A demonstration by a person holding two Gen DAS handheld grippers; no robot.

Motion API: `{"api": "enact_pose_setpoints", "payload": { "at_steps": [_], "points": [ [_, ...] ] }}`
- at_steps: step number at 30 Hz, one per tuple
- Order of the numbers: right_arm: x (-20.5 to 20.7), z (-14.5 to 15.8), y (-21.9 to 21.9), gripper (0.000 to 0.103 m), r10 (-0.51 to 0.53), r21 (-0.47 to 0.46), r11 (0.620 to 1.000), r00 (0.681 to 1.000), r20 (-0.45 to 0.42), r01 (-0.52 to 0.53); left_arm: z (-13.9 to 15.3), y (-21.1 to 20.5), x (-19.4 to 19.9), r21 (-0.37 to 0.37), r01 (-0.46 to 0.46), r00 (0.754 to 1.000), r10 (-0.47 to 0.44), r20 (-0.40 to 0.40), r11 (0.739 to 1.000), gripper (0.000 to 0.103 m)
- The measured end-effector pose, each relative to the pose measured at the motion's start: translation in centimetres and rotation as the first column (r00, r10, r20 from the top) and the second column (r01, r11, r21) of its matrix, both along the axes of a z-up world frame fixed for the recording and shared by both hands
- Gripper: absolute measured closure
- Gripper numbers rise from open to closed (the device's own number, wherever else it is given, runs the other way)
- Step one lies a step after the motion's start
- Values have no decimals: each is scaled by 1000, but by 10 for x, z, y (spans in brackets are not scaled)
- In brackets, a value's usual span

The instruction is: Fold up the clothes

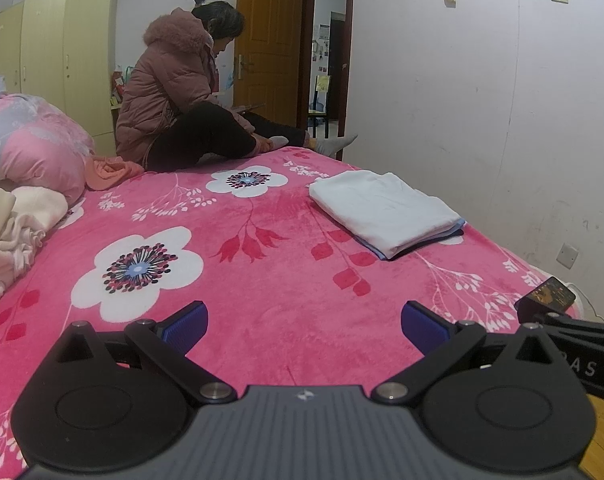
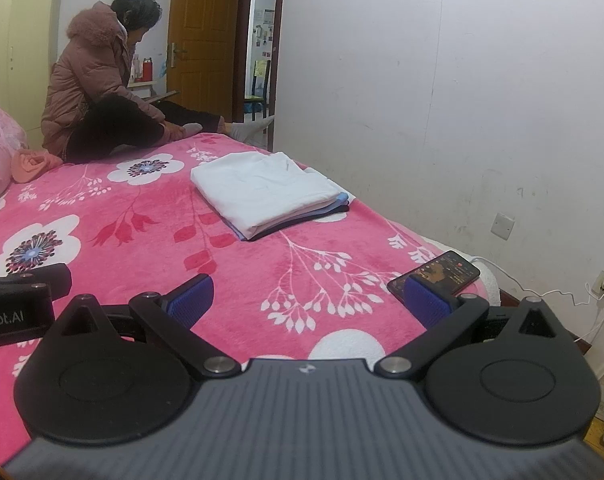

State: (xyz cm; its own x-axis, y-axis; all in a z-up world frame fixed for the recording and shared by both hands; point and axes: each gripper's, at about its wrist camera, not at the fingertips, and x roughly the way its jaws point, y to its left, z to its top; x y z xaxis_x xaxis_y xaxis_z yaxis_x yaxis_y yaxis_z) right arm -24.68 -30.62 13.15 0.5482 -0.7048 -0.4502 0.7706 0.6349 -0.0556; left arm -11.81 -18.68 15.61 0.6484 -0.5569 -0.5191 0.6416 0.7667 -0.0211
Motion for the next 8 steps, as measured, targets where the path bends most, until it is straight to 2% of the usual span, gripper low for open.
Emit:
{"api": "enact_pose_setpoints", "payload": {
  "at_steps": [8],
  "points": [
    [1, 1, 1, 1, 3, -3, 1000, 1000, 1, -3, 0, 1, 0, -2, 1, 1000, -1, 0, 1000, 0]
  ]
}}
